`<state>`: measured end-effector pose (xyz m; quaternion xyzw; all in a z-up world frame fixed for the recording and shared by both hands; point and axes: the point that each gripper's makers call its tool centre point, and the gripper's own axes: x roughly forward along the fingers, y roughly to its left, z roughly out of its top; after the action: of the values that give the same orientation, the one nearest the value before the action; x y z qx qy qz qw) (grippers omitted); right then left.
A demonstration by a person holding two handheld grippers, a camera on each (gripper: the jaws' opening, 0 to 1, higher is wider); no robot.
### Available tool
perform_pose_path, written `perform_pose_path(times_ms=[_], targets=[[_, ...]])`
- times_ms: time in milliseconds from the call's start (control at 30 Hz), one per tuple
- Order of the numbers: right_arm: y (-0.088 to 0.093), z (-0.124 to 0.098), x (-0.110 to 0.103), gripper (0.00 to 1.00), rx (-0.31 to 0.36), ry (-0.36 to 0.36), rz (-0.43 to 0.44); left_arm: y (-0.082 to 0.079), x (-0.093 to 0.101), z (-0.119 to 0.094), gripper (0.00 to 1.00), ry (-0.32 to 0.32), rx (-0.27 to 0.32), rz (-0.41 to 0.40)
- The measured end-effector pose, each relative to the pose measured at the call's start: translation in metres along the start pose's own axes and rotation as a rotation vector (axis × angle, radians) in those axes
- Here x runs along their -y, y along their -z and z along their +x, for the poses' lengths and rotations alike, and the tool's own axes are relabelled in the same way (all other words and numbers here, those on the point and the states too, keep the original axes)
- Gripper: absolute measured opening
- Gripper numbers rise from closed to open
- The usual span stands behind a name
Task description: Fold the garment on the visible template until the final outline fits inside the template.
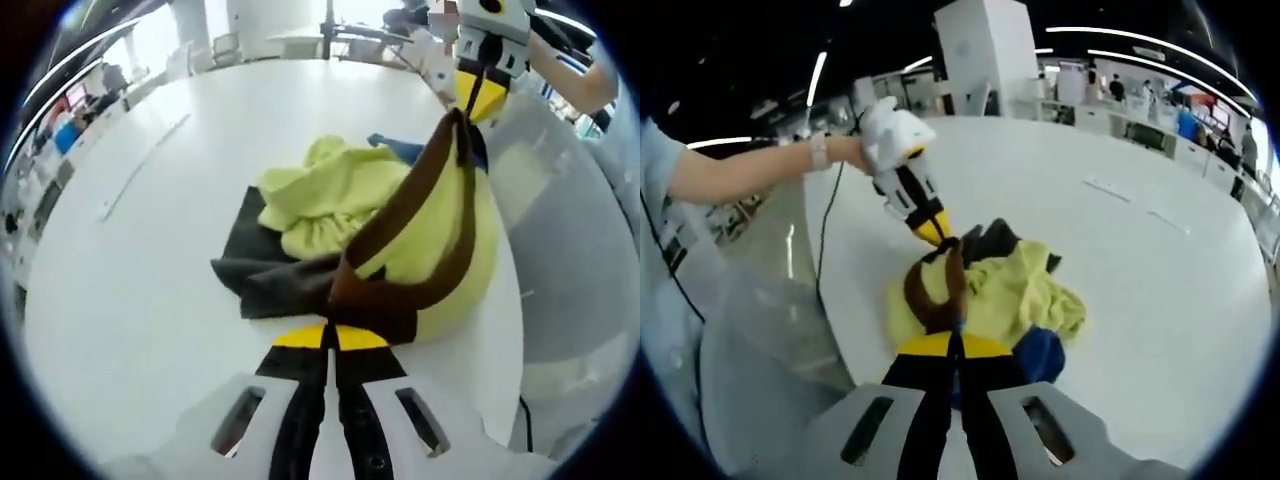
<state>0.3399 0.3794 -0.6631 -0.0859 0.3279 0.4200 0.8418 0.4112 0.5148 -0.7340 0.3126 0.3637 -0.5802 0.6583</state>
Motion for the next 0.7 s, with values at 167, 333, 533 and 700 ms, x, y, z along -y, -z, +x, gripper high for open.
perform_pose_path(times_ms=[167, 333, 533, 700], targets=[[-0.005, 0.0, 0.008, 0.02, 0.008, 0.02, 0.004, 0.001, 0.0, -0.01, 0.0, -0.04, -0.007, -0.042], [-0.008, 0.002, 0.012, 0.02, 0.019, 0.018, 0.022, 0.005, 0.004, -0.017, 0.0, -0.063, -0.021, -0.076], [-0.01, 0.007, 0.019, 0.02, 0.011, 0.029, 0.012, 0.008, 0.004, -0.029, 0.0, -0.099, -0.006, -0.14], [-0.012, 0.006, 0.023, 0.02, 0.015, 0.037, 0.012, 0.008, 0.009, -0.034, 0.0, -0.106, -0.001, -0.161]])
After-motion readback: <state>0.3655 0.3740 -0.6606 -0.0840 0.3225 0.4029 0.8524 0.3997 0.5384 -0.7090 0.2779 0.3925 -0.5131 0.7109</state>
